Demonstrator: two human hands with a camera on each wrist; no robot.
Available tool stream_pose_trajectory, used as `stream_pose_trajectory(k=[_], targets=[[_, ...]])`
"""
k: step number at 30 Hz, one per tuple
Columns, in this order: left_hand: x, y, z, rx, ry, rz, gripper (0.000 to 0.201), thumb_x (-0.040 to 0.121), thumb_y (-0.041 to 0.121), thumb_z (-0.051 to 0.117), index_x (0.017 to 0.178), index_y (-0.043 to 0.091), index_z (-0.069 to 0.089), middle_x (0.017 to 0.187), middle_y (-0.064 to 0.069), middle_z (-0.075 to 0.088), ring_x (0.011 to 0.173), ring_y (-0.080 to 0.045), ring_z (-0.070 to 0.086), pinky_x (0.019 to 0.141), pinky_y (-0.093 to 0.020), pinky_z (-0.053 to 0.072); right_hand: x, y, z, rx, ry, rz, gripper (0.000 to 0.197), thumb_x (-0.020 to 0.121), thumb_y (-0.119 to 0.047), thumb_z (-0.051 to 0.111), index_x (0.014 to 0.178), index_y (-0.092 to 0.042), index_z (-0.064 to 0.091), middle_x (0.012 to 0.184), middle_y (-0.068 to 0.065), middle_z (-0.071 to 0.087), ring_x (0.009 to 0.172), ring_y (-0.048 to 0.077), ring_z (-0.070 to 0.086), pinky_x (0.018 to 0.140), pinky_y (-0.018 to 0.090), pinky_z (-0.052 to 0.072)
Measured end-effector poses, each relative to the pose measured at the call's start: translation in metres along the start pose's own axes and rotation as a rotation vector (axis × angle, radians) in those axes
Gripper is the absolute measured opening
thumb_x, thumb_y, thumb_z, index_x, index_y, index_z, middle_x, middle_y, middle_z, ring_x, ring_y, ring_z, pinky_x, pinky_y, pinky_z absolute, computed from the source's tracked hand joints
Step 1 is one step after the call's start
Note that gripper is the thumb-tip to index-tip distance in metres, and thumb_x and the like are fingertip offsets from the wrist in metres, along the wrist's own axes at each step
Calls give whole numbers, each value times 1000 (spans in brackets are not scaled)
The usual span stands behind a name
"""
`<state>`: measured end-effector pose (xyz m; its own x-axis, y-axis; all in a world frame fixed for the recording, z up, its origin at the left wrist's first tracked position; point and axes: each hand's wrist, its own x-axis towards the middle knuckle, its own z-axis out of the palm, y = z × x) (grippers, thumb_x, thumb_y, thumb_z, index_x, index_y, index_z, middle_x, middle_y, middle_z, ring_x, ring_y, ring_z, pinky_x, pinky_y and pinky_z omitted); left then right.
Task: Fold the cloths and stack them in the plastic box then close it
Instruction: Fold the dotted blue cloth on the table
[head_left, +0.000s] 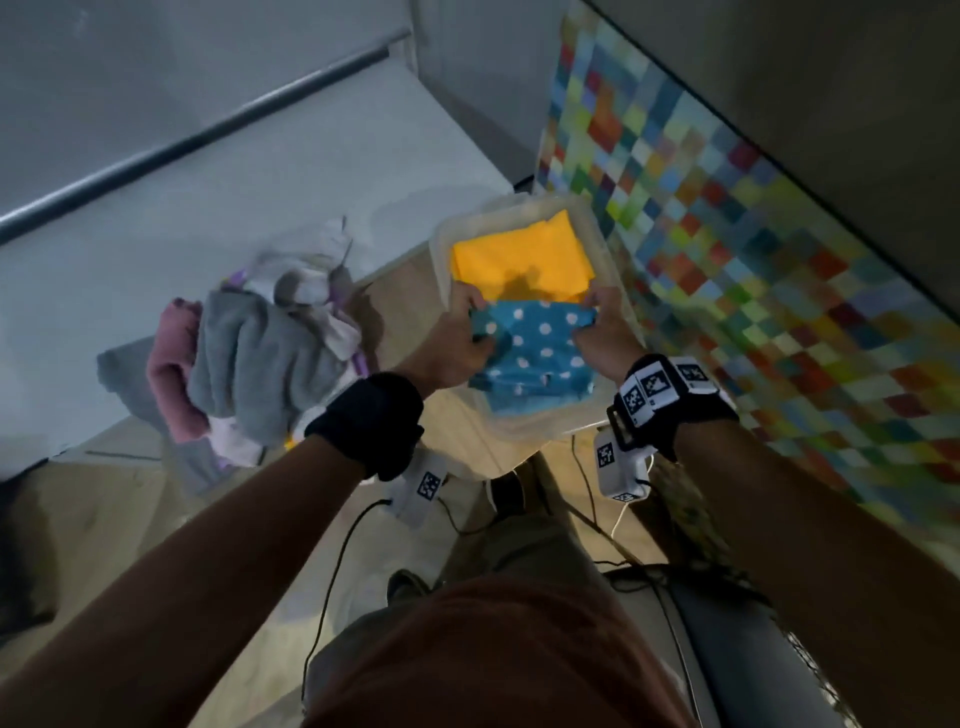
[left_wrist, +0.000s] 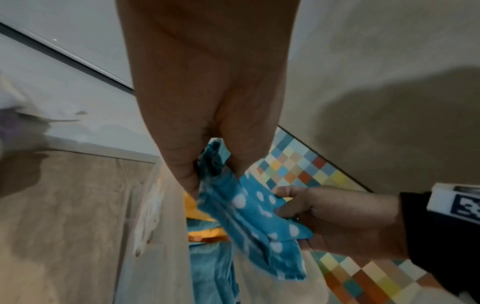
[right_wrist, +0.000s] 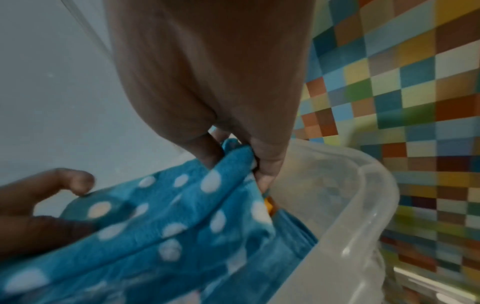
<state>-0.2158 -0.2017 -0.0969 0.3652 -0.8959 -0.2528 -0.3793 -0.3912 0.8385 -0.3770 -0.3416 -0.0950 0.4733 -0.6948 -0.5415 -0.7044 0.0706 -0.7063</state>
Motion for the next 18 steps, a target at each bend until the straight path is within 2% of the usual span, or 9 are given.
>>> stream_pose_trajectory(k=[2, 5, 6, 8, 11, 13, 14, 16, 18], targets=[[18, 3, 12, 143, -143, -35, 28, 79, 12, 58, 105, 4, 51, 95, -8, 59, 78, -21, 55, 64, -24, 33, 18, 16, -6, -149, -94, 36, 33, 91, 1, 43, 116, -21, 37, 97, 19, 48, 71, 28, 45, 59, 40, 31], [40, -1, 29, 348, -256, -148, 27, 82, 3, 62, 109, 6, 62, 114, -15, 60, 102, -31, 58, 74, -32, 45, 47, 37, -7, -301, -211, 5, 26, 87, -2, 50, 104, -19, 40, 102, 17, 47, 84, 30, 46, 69, 37, 35], [44, -1, 36, 394, -292, -182, 30, 82, 4, 63, 112, 9, 61, 118, -16, 57, 103, -34, 56, 76, -38, 47, 52, 40, -5, -331, -214, -3, 26, 88, -2, 51, 108, -16, 42, 104, 16, 47, 85, 30, 46, 69, 37, 37], [52, -2, 49, 478, -421, -238, 36, 85, 6, 60, 120, 14, 54, 123, -19, 49, 98, -36, 49, 76, -47, 40, 60, 42, -1, -413, -176, -13, 33, 94, -2, 50, 126, -8, 42, 103, 16, 46, 83, 30, 45, 63, 35, 35], [59, -7, 63, 557, -554, -359, 42, 92, 8, 59, 128, 17, 40, 132, -18, 38, 100, -36, 47, 79, -43, 32, 68, 46, 7, -546, -183, -3, 49, 96, -5, 52, 142, -4, 36, 121, 22, 48, 97, 34, 49, 73, 33, 33], [63, -8, 69, 561, -570, -407, 48, 94, 7, 58, 136, 14, 35, 143, -17, 27, 104, -39, 46, 77, -42, 31, 75, 51, 10, -606, -183, -24, 47, 93, -7, 55, 138, -8, 43, 133, 21, 46, 110, 36, 52, 79, 31, 35], [64, -7, 71, 558, -566, -427, 50, 95, 4, 56, 139, 13, 34, 144, -18, 25, 99, -40, 47, 75, -41, 31, 78, 52, 11, -622, -183, -30, 45, 92, -7, 55, 136, -9, 46, 134, 20, 46, 114, 36, 52, 80, 32, 37], [69, -7, 75, 561, -545, -464, 46, 96, -1, 51, 137, 12, 36, 137, -18, 30, 88, -41, 47, 71, -39, 30, 84, 54, 11, -637, -197, -23, 41, 93, -7, 53, 134, -9, 49, 136, 20, 45, 119, 37, 51, 87, 34, 42], [73, -11, 80, 554, -524, -477, 39, 96, -3, 48, 132, 9, 41, 128, -20, 38, 96, -46, 48, 73, -40, 29, 89, 56, 11, -664, -221, -29, 41, 95, -8, 53, 135, -8, 49, 141, 20, 41, 122, 38, 50, 93, 35, 43]])
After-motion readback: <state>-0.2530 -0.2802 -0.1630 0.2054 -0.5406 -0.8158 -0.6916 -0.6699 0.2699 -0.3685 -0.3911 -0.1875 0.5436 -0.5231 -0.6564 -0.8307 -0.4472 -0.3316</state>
